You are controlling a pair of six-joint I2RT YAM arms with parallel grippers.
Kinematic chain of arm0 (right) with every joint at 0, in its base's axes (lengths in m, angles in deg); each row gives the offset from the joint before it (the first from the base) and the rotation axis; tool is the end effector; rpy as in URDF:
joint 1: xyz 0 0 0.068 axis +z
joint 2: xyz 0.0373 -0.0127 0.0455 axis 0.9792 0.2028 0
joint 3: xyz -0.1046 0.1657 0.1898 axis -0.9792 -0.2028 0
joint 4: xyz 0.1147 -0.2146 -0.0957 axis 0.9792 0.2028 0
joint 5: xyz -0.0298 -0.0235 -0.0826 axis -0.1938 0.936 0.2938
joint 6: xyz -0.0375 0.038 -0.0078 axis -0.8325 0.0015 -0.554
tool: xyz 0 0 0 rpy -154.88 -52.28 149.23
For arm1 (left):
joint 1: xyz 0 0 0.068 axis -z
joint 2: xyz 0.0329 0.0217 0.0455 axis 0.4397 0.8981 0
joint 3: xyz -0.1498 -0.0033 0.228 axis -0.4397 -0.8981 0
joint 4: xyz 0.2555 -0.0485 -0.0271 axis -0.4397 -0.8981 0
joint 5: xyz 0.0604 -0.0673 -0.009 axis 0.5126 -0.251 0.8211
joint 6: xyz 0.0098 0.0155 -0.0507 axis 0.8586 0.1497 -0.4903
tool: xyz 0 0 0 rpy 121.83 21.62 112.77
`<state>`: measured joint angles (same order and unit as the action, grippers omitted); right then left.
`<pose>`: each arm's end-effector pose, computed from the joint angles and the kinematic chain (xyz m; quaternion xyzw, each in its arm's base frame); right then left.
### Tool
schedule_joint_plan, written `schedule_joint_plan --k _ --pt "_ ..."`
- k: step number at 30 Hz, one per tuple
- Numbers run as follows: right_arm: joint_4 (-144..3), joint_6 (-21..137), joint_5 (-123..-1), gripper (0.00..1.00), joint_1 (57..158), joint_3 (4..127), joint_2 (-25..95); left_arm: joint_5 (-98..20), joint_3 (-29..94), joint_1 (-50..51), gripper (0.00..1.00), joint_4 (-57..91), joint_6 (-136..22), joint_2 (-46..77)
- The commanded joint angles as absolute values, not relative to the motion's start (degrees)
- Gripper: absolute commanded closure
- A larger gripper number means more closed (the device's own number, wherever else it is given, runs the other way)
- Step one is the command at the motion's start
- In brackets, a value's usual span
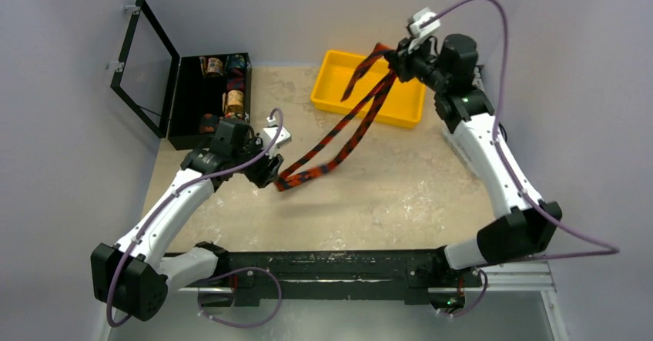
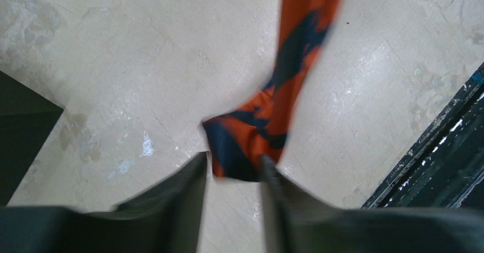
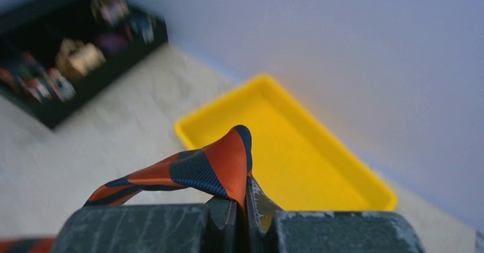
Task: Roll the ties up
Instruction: Flatten out the tie at the center of the board.
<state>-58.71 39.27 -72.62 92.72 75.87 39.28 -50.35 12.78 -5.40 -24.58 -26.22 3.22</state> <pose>0.3344 0.0973 0.4168 -0.2707 0.7238 0.1355 0.6201 0.2026 -0.0892 0.2814 0.3704 0.8502 -0.1639 0.3364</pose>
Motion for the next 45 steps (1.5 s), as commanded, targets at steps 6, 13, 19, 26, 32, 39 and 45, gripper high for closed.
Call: schedule_joint_plan --k 6,13,19,26,32,39,45 --pt "-80.02 70.99 -85.99 1.00 93.16 83.25 33.19 -54.92 28.03 -6.22 0.21 -17.66 -33.89 0.92" --pt "-88.79 84.31 -88.99 1.00 94.90 88.14 35.93 -58.64 31.51 -6.27 0.17 -11.91 -34.23 4.04" --pt "-90.30 86.26 -82.30 1.00 100.94 95.32 38.68 -57.70 31.13 -6.85 0.17 -10.82 -40.73 5.06" --pt "-73.62 95.70 -56.58 1.00 103.49 99.45 35.42 -56.21 33.34 -13.16 0.17 -10.53 -47.98 5.99" --pt "-46.96 94.98 -45.05 0.25 89.83 65.52 16.69 -53.86 36.64 -15.61 0.17 -18.32 -42.21 9.57" --pt "-35.90 70.49 -54.18 0.02 76.20 49.86 2.25 -52.97 34.60 -15.72 0.17 -32.05 -28.71 13.98" --pt "-29.67 49.53 -58.47 0.02 76.19 59.58 7.88 -53.53 27.42 -11.89 0.15 -37.74 -14.49 14.31"
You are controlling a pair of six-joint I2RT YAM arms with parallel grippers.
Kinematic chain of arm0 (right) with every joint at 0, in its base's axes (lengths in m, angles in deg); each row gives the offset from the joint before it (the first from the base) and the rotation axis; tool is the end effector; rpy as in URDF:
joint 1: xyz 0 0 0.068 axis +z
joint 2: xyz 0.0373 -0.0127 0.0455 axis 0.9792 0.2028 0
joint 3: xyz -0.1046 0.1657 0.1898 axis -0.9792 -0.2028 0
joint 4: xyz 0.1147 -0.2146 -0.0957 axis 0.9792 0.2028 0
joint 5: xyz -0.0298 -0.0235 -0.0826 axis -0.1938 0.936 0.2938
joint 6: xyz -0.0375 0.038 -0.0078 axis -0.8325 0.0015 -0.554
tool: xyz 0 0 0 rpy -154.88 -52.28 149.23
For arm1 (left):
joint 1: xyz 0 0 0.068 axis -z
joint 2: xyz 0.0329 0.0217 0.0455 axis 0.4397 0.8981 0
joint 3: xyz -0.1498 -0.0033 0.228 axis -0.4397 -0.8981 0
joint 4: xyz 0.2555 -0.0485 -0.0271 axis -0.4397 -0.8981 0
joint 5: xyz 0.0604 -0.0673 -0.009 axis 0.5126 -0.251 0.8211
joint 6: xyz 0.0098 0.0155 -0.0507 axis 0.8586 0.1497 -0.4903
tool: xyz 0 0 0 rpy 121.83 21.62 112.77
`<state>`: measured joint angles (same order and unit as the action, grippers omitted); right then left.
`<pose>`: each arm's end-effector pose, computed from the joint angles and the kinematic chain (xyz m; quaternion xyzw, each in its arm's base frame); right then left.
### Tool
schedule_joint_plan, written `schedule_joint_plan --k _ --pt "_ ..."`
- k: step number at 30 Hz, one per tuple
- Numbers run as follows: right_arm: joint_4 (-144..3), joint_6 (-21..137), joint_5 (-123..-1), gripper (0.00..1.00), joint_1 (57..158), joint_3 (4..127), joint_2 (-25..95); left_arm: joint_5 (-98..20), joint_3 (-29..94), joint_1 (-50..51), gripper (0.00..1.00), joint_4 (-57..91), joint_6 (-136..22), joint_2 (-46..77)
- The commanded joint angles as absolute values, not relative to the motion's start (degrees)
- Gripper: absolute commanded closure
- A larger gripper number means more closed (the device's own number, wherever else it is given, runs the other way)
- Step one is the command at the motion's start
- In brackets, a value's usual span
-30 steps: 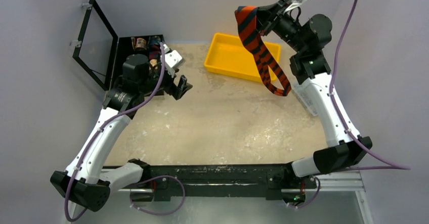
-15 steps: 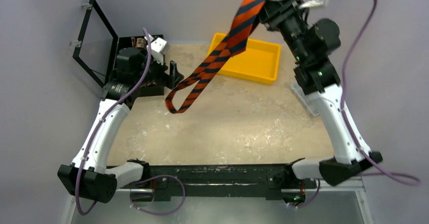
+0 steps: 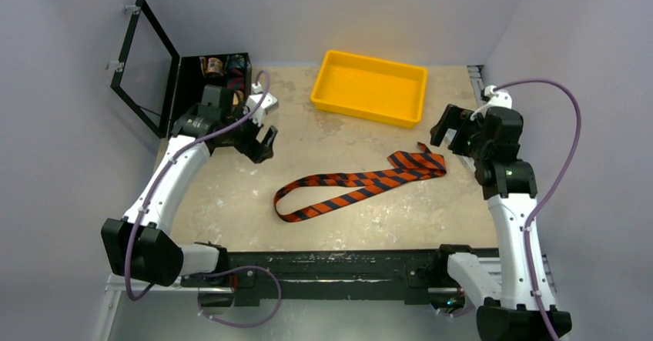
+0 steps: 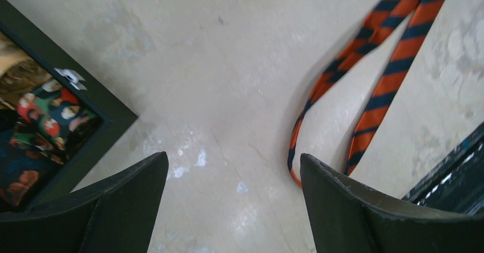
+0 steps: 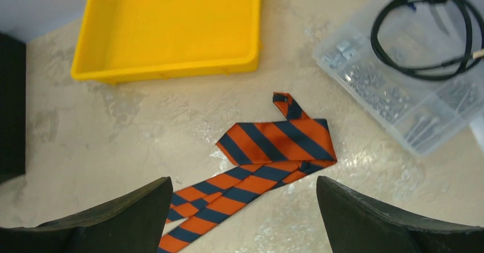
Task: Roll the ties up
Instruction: Flatten out the tie at the center of the board.
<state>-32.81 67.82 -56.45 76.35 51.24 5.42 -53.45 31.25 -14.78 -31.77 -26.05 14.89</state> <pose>0.1828 -0.0051 0.3682 0.1307 0.8492 0.0795 0.5055 0.2587 -0.0657 0.3306 0.3082 0.8715 -0.1608 0.3458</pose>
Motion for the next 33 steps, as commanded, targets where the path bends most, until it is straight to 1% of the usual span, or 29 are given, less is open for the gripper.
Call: schedule_joint_plan --k 1,4,6,9,11,12,13,15,16,18,20,24,27,29,33 --pt "-28.34 45.05 -60.48 0.02 76.19 60.25 9.34 -53.61 26.16 -10.71 0.16 -37.83 -12.85 13.79" --pt "-22.08 32.33 -69.02 0.08 76.19 60.88 13.62 -54.96 21.97 -6.31 0.19 -37.85 -8.37 11.98" --pt "-19.57 23.70 -69.90 0.11 76.38 59.79 16.58 -54.04 19.46 -2.29 0.20 -37.50 -6.85 11.64" --pt "-22.61 17.94 -68.04 0.23 76.70 55.51 20.34 -52.11 16.79 1.68 0.25 -35.05 -7.57 12.49" --pt "-25.57 16.37 -66.76 0.29 77.60 53.77 22.72 -51.93 16.78 2.41 0.29 -34.36 -8.73 14.14" --pt "-27.30 16.12 -65.31 0.33 79.46 52.74 23.98 -51.95 17.19 2.55 0.30 -34.34 -9.35 14.96" --pt "-28.89 15.76 -63.57 0.35 81.45 51.76 25.33 -52.00 17.58 2.56 0.31 -34.16 -10.07 15.65" --pt "-32.17 15.85 -59.85 0.35 85.51 50.23 28.48 -52.11 18.06 2.76 0.33 -33.72 -10.79 16.72" --pt "-33.69 16.11 -59.41 0.34 86.42 49.99 30.15 -51.96 18.18 2.92 0.33 -33.46 -10.85 17.15" --pt "-35.63 17.28 -60.46 0.30 87.19 50.29 33.60 -51.37 18.52 3.57 0.33 -33.24 -10.69 18.17" --pt "-37.06 17.50 -60.83 0.29 88.06 50.79 37.37 -50.69 18.52 4.32 0.33 -33.42 -10.48 19.08" --pt "-41.62 17.20 -58.83 0.29 90.21 50.67 42.76 -50.19 17.26 6.17 0.31 -34.18 -8.76 19.37" --pt "-43.50 17.73 -58.23 0.33 90.98 51.99 46.79 -47.01 15.00 9.86 0.31 -32.90 -6.46 18.68" --pt "-44.23 17.27 -57.44 0.34 91.11 52.48 48.90 -45.46 13.72 12.57 0.32 -31.89 -5.26 18.42" --pt "-45.47 14.84 -55.54 0.33 91.13 51.07 51.08 -41.86 12.50 16.28 0.36 -31.72 -2.70 20.52"
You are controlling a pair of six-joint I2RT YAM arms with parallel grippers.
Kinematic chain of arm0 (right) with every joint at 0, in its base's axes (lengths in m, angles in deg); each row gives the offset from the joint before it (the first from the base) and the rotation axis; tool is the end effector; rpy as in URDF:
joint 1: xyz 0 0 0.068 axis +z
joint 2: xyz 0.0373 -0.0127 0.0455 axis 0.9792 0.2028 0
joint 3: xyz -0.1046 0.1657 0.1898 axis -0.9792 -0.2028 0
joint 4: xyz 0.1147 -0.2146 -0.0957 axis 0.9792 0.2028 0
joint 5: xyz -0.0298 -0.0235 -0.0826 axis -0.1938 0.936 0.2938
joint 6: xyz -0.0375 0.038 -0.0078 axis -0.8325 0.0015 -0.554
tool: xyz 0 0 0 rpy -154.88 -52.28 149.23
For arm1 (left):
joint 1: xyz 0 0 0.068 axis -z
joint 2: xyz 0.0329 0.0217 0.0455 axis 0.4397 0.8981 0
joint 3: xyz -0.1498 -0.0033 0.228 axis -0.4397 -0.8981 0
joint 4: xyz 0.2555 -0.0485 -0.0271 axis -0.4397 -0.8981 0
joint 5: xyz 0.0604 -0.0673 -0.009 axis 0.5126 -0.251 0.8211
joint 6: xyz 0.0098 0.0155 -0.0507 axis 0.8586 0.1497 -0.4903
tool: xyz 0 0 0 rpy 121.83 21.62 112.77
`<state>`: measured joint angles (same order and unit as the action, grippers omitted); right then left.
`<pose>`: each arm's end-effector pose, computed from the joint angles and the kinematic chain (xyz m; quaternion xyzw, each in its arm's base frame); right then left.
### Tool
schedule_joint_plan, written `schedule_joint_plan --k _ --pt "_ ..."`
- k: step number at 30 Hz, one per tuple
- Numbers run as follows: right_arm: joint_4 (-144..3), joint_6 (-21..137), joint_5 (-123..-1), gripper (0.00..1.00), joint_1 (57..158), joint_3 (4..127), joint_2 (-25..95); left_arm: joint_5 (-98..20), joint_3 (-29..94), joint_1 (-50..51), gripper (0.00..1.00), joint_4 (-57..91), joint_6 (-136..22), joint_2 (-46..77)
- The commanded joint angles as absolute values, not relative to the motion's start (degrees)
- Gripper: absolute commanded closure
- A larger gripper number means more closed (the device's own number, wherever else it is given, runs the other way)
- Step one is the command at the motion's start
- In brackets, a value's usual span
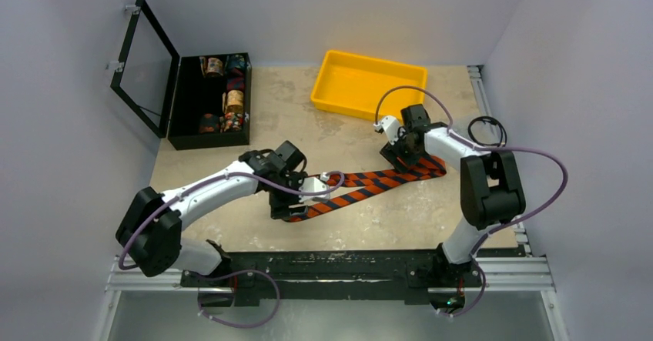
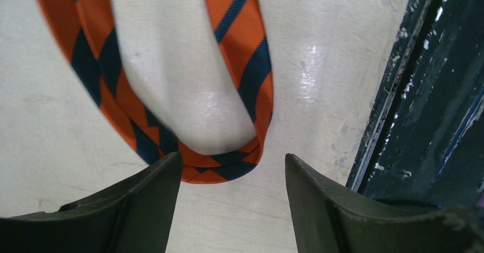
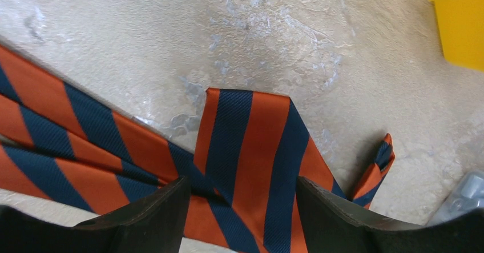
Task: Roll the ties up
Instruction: Flatten out the tie at the center of the board.
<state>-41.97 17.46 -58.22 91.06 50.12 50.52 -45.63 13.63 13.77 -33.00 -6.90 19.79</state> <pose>0.3193 0.0746 0.1788 -0.3914 0.8950 -0.0079 0.2140 0.1848 -0.1661 0.2151 0.6343 0.7498 -0.1295 0.1368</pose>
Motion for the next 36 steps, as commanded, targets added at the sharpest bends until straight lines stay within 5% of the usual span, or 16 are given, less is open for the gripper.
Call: schedule_joint_plan --k 1,5,12,13,15,21,31,36 --pt "-45.65 14.39 -55.39 0.33 91.13 50.66 51.22 -41.47 12.35 16.42 0.36 -31.87 -2.25 20.97" --pt "-46.20 14.29 -55.48 0.42 91.12 48.41 50.38 -39.25 11.31 16.28 0.41 -33.34 0.00 23.56" --pt "-43.68 13.25 -54.71 0.98 88.65 44.89 44.77 -36.76 8.71 12.97 0.81 -35.23 2.59 24.30" --pt "-42.70 13.31 -55.18 1.00 87.74 45.22 43.48 -37.42 8.95 11.45 0.90 -35.86 2.66 24.21" --pt "-39.81 13.67 -57.51 1.00 85.05 46.40 39.60 -39.32 10.07 7.79 1.00 -37.90 2.77 23.65" --pt "-29.97 11.60 -64.39 1.00 78.55 45.73 28.68 -43.90 11.48 0.04 1.00 -44.51 5.88 19.87" --pt "-24.51 0.10 -58.65 1.00 64.23 32.73 15.14 -46.47 19.24 -11.15 1.00 -49.94 5.20 25.78" --pt "-27.29 0.63 -58.55 0.86 58.15 33.88 18.13 -47.99 25.62 -14.48 1.00 -52.03 2.99 31.49"
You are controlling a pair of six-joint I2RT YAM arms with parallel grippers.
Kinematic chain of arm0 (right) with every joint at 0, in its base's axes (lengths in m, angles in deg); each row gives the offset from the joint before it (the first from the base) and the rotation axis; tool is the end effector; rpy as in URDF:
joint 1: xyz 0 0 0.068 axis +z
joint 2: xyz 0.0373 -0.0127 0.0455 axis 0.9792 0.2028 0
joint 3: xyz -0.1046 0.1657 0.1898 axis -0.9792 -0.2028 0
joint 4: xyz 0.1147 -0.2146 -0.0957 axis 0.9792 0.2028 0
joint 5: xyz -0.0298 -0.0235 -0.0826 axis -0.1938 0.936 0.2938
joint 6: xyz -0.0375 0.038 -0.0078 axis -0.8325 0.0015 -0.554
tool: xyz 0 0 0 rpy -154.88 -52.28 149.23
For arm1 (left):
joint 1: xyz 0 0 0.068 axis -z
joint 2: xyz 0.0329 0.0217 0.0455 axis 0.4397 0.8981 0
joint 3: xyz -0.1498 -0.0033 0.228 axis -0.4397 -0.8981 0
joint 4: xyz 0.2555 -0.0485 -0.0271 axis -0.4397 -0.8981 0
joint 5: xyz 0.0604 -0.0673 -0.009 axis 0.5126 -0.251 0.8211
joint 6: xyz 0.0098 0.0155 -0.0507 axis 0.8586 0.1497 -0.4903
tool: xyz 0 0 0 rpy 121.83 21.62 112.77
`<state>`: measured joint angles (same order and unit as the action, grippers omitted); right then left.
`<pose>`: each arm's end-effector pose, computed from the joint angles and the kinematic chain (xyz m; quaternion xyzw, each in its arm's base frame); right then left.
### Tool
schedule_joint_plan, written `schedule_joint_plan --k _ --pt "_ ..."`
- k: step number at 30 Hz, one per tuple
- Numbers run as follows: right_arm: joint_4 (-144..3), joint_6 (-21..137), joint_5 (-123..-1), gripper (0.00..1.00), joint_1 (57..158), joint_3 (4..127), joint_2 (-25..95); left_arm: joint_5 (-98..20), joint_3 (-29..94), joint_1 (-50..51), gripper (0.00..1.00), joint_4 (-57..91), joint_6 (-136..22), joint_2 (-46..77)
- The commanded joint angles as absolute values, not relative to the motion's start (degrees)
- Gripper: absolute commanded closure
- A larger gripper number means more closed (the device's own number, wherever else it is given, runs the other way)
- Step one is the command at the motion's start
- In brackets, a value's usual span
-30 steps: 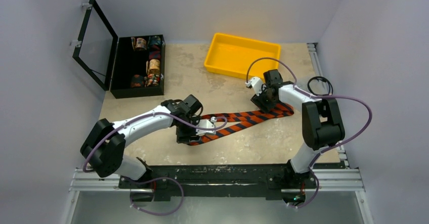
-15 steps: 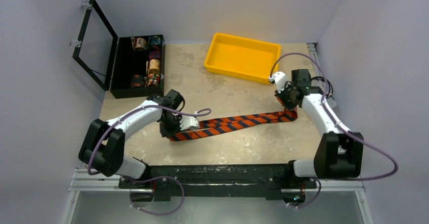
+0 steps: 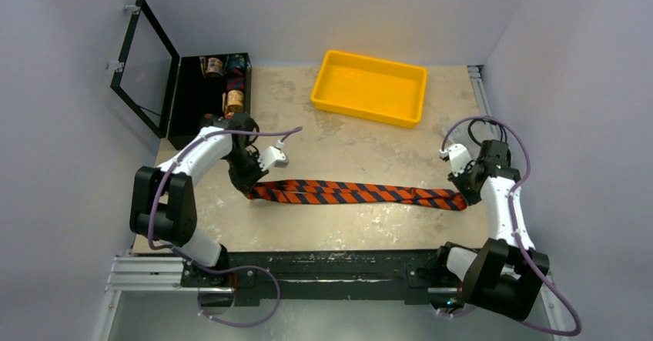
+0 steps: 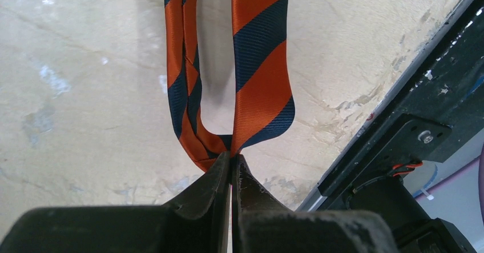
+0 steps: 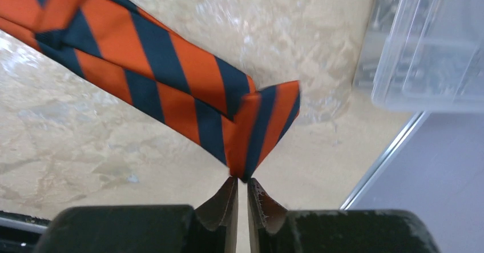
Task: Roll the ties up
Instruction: Flatten out the tie at the center of the board.
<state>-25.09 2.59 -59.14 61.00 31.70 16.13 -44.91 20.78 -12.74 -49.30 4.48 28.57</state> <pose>0.1829 -0.0540 0.2169 -0.2714 0.9398 -0.0782 0.1924 0.2445 -0.0669 0.2081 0.5184 0.8461 -0.1218 0.0229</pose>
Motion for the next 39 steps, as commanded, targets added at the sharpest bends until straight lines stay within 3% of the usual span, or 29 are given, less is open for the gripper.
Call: schedule_joint_plan --k 1,3,5,9,12,15,16,17,18,26,33,39 --pt "-27.64 1.43 -58.80 0.82 57.63 34.99 19.58 -48.02 26.40 -14.70 1.00 -52.02 2.23 32.51" --pt "-28.39 2.61 -58.86 0.80 57.09 37.05 22.10 -47.67 27.69 -14.84 1.00 -51.56 0.71 34.57" --pt "-28.59 2.76 -58.82 0.69 57.02 38.68 24.28 -47.02 29.40 -14.97 0.97 -51.13 -1.06 36.77" --pt "-27.73 2.40 -58.78 0.52 56.46 41.24 25.57 -46.37 31.96 -15.70 0.76 -50.36 -3.55 38.95" --pt "-25.92 3.48 -61.74 0.48 53.88 44.94 27.22 -46.29 31.82 -16.55 0.63 -49.06 -2.29 37.24" --pt "-22.31 8.08 -68.47 0.50 49.09 51.42 31.48 -48.09 31.16 -16.59 0.35 -48.20 0.92 33.26" --pt "-22.09 10.84 -69.52 0.52 48.33 53.11 32.67 -49.33 31.51 -16.59 0.16 -48.48 1.70 31.85" --pt "-22.74 13.07 -69.34 0.53 47.99 54.09 33.72 -50.52 32.20 -16.57 0.05 -48.56 1.88 30.72" --pt "-23.79 14.53 -68.44 0.55 47.78 54.51 34.59 -51.70 33.01 -16.57 0.01 -48.57 1.57 29.86" --pt "-33.98 14.09 -60.28 0.68 47.72 56.05 48.10 -55.56 33.88 -16.59 0.00 -43.85 -1.99 24.77" --pt "-37.87 16.56 -61.91 0.68 48.39 63.58 59.08 -53.32 30.74 -16.77 0.00 -38.53 -6.65 20.46" --pt "-39.83 19.50 -67.51 0.63 54.78 75.73 68.71 -53.75 28.22 -17.12 0.00 -33.65 -10.08 18.11"
